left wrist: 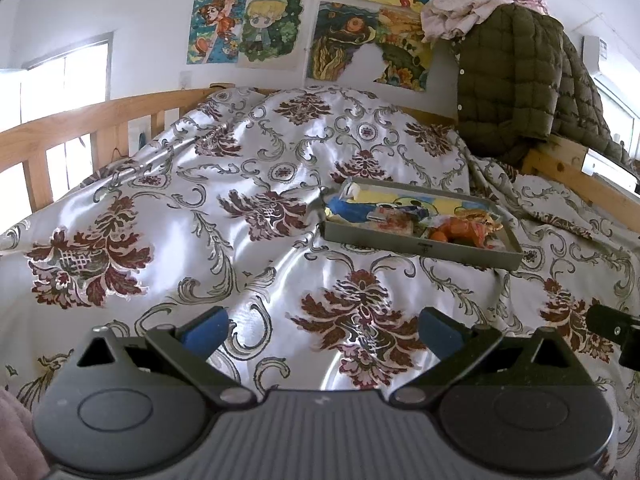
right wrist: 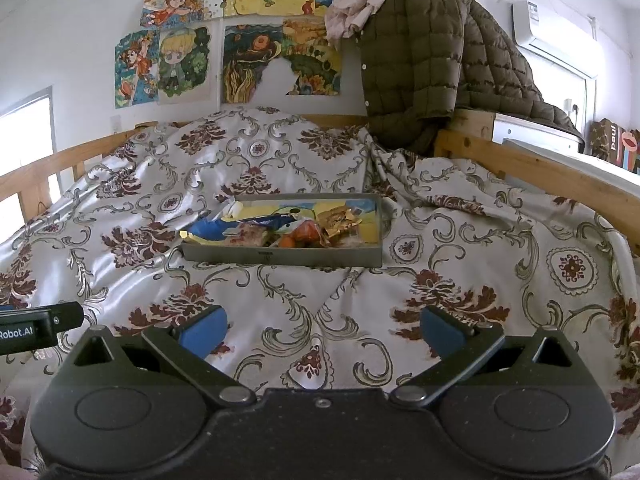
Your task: Organize snacks
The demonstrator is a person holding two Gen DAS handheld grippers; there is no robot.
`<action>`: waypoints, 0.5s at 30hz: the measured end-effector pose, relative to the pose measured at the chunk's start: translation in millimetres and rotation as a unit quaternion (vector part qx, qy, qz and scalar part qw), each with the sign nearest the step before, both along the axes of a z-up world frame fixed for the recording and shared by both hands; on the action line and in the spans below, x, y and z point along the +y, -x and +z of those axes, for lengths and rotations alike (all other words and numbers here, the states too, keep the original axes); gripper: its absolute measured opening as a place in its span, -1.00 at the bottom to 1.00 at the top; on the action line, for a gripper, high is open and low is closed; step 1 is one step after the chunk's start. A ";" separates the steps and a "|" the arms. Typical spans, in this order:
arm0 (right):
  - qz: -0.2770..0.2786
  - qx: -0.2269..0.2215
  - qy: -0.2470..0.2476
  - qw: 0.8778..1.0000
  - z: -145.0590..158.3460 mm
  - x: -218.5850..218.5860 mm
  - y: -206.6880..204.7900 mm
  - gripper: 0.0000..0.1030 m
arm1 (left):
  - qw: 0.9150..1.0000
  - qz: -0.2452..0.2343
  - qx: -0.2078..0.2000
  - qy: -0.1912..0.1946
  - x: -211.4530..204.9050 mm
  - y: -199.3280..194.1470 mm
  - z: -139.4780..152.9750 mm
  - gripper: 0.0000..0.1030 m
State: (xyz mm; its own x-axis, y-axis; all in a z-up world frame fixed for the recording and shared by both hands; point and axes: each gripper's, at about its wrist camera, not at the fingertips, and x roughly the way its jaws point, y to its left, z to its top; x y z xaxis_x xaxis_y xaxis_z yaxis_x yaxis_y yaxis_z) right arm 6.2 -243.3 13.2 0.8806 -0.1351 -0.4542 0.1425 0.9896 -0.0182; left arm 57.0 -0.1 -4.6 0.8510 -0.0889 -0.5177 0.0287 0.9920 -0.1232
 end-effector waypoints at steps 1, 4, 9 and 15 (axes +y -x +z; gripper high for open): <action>0.000 0.000 0.000 1.000 0.1 0.1 -0.8 0.99 | 1.000 0.000 0.000 0.000 0.0 0.0 0.0 1.00; 0.000 0.001 0.000 1.000 0.2 0.2 -0.8 0.99 | 1.000 0.000 0.000 0.000 -0.1 0.0 0.0 1.00; 0.000 0.001 0.000 1.000 0.4 0.4 -0.2 0.99 | 1.000 0.000 0.000 0.000 -0.1 0.0 0.1 1.00; 0.000 0.001 0.001 1.000 0.7 0.7 -0.4 0.99 | 1.000 -0.003 0.000 0.000 -0.5 0.4 -1.2 1.00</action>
State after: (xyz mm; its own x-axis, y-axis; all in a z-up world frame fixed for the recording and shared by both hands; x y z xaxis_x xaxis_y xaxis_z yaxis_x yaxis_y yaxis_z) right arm 6.6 -242.6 13.9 0.8797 -0.1354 -0.4559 0.1421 0.9897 -0.0197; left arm 56.6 -0.6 -5.9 0.8501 -0.0937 -0.5182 0.0344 0.9918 -0.1230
